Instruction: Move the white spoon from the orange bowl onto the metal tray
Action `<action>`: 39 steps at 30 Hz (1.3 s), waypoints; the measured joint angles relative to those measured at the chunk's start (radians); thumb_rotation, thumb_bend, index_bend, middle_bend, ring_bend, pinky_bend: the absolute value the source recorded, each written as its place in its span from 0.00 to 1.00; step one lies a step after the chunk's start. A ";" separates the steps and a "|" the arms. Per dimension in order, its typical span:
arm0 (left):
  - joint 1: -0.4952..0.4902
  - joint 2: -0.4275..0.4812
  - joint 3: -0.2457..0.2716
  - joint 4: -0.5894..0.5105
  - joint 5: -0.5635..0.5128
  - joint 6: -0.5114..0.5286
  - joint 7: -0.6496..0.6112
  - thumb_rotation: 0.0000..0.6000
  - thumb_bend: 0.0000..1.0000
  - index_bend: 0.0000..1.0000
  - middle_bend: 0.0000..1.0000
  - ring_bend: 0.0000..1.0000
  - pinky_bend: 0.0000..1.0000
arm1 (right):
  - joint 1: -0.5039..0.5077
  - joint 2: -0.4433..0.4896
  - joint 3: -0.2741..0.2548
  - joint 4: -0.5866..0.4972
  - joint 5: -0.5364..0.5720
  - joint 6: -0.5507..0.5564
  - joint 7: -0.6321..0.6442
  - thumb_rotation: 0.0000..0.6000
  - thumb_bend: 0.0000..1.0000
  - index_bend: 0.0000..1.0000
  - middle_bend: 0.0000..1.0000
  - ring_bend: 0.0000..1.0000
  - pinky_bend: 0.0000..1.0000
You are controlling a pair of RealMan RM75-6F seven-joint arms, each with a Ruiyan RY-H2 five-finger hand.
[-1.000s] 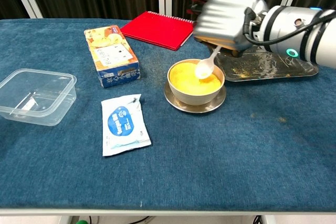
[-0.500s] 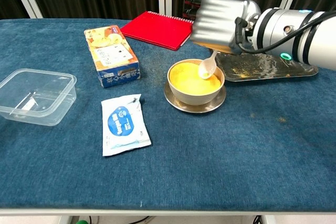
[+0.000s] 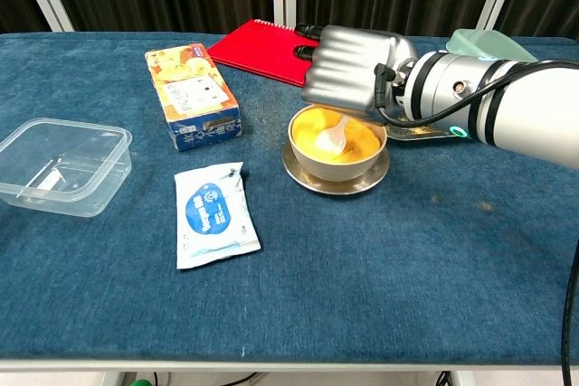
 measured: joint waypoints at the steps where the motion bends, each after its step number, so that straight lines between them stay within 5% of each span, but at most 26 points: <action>1: 0.000 -0.001 0.000 0.002 0.000 0.000 -0.001 1.00 0.39 0.11 0.17 0.11 0.14 | -0.007 -0.002 0.006 -0.003 0.005 0.003 0.029 1.00 0.48 0.66 0.34 0.09 0.00; 10: -0.003 0.001 -0.001 -0.008 0.004 -0.001 0.008 1.00 0.39 0.11 0.17 0.11 0.14 | -0.071 0.008 0.063 -0.023 0.048 0.008 0.290 1.00 0.48 0.66 0.34 0.09 0.00; 22: -0.007 0.015 -0.001 -0.049 0.005 -0.009 0.050 1.00 0.39 0.11 0.17 0.11 0.14 | -0.125 0.089 0.102 -0.047 0.019 0.019 0.471 1.00 0.48 0.66 0.34 0.09 0.00; 30: -0.011 0.019 -0.004 -0.069 0.006 -0.014 0.070 1.00 0.39 0.11 0.17 0.11 0.14 | -0.112 0.107 0.062 -0.044 -0.057 0.045 0.331 1.00 0.48 0.66 0.34 0.09 0.00; 39: -0.006 0.016 0.001 -0.064 0.002 -0.013 0.067 1.00 0.39 0.11 0.17 0.11 0.14 | -0.054 0.092 0.000 -0.020 -0.119 0.060 -0.072 1.00 0.48 0.66 0.34 0.09 0.00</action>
